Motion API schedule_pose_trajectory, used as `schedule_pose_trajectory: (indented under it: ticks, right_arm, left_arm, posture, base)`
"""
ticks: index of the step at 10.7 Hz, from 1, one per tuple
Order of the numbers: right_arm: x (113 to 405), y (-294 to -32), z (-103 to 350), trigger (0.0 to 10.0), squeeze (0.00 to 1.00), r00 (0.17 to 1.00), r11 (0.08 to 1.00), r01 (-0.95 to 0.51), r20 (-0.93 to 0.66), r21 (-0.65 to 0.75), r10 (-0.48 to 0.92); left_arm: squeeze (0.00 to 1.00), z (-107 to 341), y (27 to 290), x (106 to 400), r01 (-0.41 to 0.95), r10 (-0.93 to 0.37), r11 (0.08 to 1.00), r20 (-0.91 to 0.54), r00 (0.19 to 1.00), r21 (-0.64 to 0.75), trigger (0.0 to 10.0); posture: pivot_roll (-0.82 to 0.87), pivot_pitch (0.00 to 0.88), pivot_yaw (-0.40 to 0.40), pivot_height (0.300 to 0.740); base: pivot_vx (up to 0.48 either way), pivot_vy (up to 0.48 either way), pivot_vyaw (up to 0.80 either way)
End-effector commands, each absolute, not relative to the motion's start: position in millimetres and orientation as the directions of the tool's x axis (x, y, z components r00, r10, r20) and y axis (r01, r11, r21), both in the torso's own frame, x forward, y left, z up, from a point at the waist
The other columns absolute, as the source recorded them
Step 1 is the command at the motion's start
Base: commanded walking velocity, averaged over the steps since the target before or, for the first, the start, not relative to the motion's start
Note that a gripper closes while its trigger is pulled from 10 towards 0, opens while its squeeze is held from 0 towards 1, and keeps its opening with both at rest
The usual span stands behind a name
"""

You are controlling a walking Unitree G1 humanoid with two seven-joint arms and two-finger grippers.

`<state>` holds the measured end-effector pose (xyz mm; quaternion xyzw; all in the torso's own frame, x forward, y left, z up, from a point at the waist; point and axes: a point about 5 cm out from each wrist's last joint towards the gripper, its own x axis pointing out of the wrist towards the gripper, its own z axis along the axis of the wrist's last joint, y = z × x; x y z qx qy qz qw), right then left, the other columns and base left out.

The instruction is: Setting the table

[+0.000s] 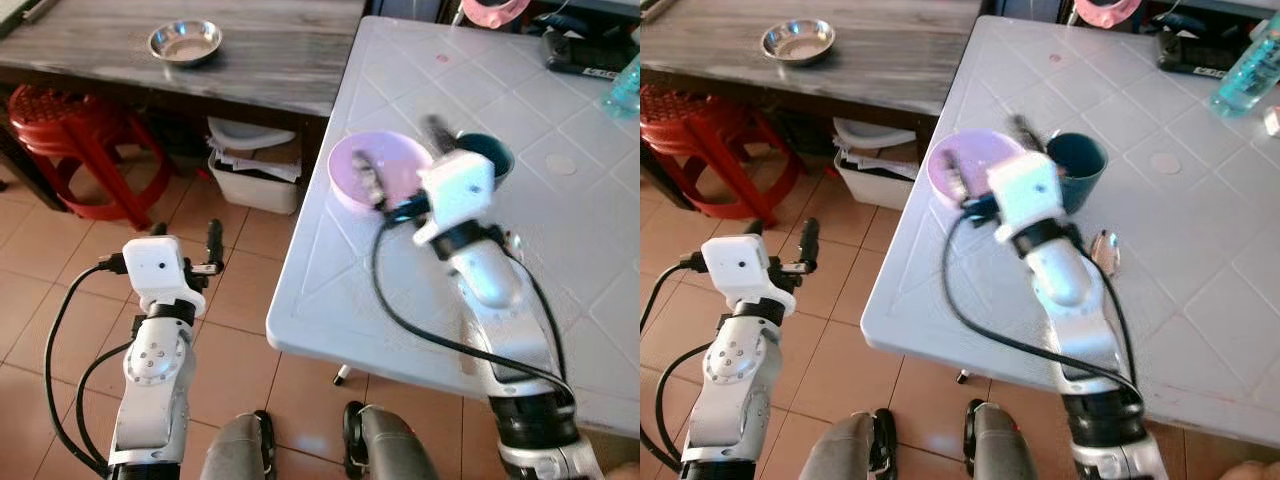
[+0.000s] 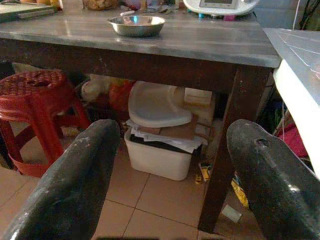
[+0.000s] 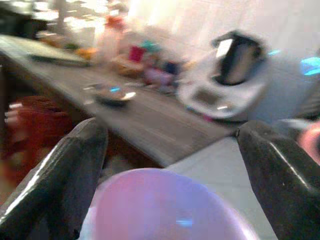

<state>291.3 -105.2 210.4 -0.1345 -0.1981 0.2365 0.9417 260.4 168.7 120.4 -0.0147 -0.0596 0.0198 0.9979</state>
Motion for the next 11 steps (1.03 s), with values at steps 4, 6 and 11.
schedule_pose_trajectory:
  ticks: [4, 6, 11]
  right_arm:
    - [280.5, -85.6, 176.8, 10.0, 0.00, 0.756, 0.707, -0.583, 0.052, -0.400, 0.653]
    - [284.4, -89.2, 169.5, 10.0, 0.00, 0.760, 0.656, -0.584, -0.037, -0.479, 0.649]
    - [298.0, -99.8, 152.2, 0.0, 0.00, 0.802, 0.621, -0.573, -0.211, -0.535, 0.558]
  left_arm:
    - [0.00, 115.2, 168.5, 258.8, -0.036, 0.040, 0.998, 0.081, 0.996, -0.046, 10.0]
    - [0.00, 117.8, 167.8, 263.1, -0.021, 0.024, 0.999, 0.087, 0.996, -0.042, 10.0]
    - [0.00, 124.0, 183.5, 263.9, -0.060, 0.062, 0.998, 0.066, 0.996, -0.026, 10.0]
  posture:
    - [-0.04, 0.205, 0.018, 0.740]
    - [-0.03, 0.205, 0.010, 0.740]
    - [0.00, 0.249, 0.052, 0.740]
  base:
    - [0.000, 0.000, 0.00]
    - [0.000, 0.000, 0.00]
    - [0.000, 0.000, 0.00]
